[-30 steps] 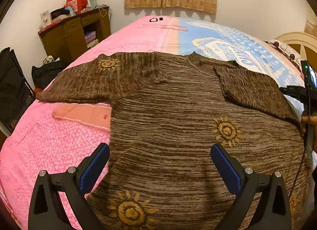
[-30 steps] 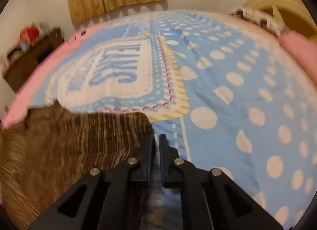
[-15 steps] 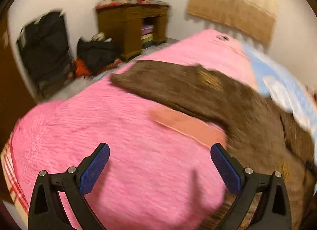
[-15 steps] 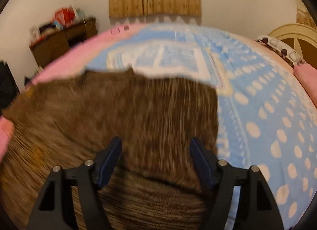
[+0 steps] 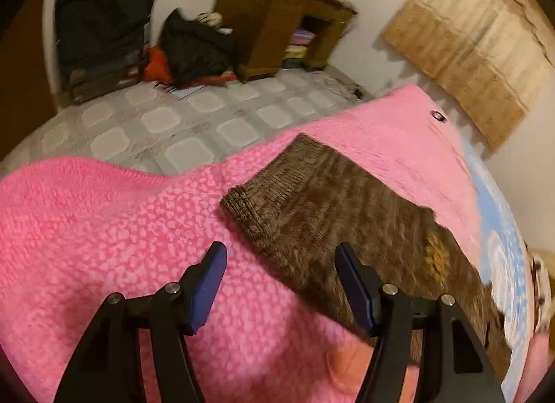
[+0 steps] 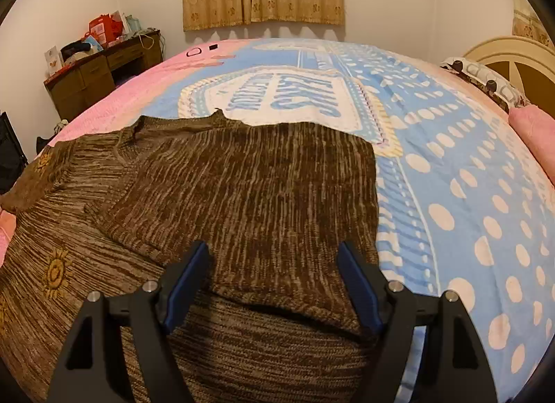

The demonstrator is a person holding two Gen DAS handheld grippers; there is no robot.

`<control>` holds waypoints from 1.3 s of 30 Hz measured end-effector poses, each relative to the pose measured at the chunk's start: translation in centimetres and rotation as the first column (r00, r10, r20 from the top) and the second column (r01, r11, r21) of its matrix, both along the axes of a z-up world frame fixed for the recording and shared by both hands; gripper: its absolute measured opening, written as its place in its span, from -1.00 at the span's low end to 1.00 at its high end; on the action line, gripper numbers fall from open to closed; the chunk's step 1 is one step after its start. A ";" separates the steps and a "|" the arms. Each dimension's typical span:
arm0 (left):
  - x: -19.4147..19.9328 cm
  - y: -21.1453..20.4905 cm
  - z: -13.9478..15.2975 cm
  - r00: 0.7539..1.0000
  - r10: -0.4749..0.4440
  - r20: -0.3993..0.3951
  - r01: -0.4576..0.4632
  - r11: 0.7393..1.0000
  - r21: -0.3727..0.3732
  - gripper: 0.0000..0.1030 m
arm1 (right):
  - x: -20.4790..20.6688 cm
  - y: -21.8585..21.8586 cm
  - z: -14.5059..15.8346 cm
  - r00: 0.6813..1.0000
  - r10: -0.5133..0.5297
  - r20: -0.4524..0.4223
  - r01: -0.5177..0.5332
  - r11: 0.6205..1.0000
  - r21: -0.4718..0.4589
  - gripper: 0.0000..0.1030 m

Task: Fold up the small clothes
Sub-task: 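Grasp the other sleeve with the left gripper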

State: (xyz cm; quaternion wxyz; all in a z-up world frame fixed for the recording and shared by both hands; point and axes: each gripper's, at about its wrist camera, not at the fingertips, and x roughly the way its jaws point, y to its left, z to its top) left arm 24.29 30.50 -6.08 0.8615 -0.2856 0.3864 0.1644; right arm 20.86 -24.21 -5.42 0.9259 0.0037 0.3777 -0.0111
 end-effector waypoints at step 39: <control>-2.1 -37.1 1.4 0.629 -0.769 -0.113 0.724 0.527 0.444 -0.79 | -0.6 -1.0 0.3 0.999 -0.036 0.033 0.034 0.998 0.056 0.54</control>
